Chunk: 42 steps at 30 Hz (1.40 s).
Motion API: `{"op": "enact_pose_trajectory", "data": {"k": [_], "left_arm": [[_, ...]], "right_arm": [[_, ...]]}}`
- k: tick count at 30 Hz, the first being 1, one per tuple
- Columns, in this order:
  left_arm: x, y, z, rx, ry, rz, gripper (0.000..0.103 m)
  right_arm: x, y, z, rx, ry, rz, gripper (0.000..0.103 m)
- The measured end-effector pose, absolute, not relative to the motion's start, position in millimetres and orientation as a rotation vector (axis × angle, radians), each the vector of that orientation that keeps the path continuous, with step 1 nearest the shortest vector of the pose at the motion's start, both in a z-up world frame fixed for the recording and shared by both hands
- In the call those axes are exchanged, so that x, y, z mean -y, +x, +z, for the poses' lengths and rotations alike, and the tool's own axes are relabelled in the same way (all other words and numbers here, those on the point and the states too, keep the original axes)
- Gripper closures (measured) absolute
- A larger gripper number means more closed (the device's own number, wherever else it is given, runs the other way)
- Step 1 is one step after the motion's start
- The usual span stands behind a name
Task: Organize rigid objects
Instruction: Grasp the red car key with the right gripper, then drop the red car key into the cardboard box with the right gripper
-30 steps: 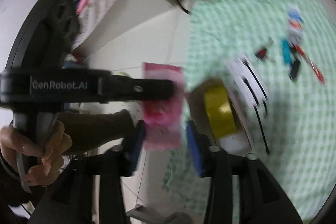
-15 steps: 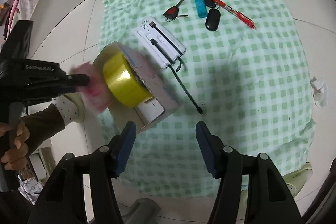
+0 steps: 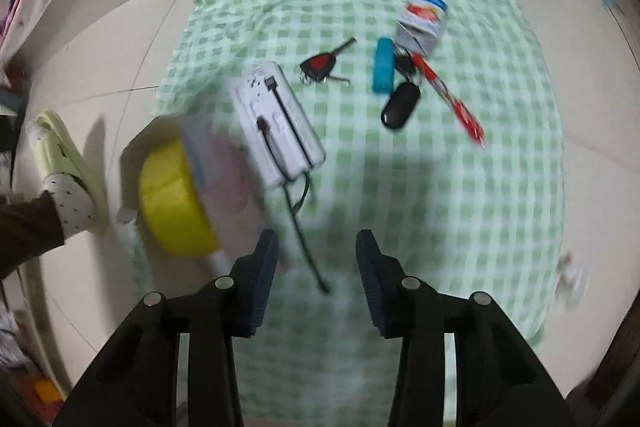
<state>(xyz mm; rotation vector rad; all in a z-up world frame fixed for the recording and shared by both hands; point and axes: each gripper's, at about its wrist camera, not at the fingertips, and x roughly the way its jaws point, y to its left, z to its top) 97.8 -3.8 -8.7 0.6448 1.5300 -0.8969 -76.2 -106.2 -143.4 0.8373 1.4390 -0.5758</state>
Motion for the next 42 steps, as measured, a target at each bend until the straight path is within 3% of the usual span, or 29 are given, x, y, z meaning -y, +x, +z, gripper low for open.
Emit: {"op": "enact_pose_trajectory", "data": {"k": [2, 4, 6, 11, 13, 15, 20, 22, 23, 24, 30, 36, 42], "left_arm": [[5, 104, 21, -1.44, 0.649, -0.922, 0.0], [4, 109, 45, -1.318, 0.666, -0.946, 0.0], [3, 114, 52, -1.259, 0.673, -0.952, 0.0], [10, 125, 49, -1.328, 0.644, -0.923, 0.0], [10, 134, 53, -1.261, 0.69, -0.894, 0.0], [9, 139, 50, -1.212, 0.739, -0.838, 0.0], [1, 155, 36, -1.323, 0.661, -0.824, 0.0], [4, 159, 32, -1.292, 0.709, -0.786, 0.0], [7, 160, 33, -1.284, 0.718, -0.786, 0.0], [10, 154, 35, -1.28, 0.718, -0.802, 0.0], [13, 139, 43, -1.277, 0.731, -0.855, 0.0], [14, 124, 53, -1.246, 0.758, -0.889, 0.0], [11, 96, 59, -1.222, 0.771, -0.972, 0.0]], "right_arm": [[120, -64, -159, -1.49, 0.799, -0.538, 0.06], [129, -48, -174, -1.562, 0.716, -0.498, 0.055], [138, -30, -187, -1.629, 0.598, -0.462, 0.04], [169, 16, -222, -1.667, 0.43, -0.387, 0.04], [184, 28, -238, -1.653, 0.453, -0.43, 0.038], [197, 34, -257, -1.641, 0.519, -0.498, 0.028], [221, 36, -296, -1.606, 0.794, -0.602, 0.028], [223, 31, -310, -1.68, 0.841, -0.645, 0.034], [226, 27, -306, -1.638, 0.851, -0.689, 0.053], [229, 23, -305, -1.626, 0.882, -0.713, 0.064], [217, -3, -281, -1.622, 0.954, -0.586, 0.065], [191, -42, -197, -1.407, 1.082, -0.506, 0.065], [141, -29, -119, -1.376, 1.057, -0.375, 0.065]]}}
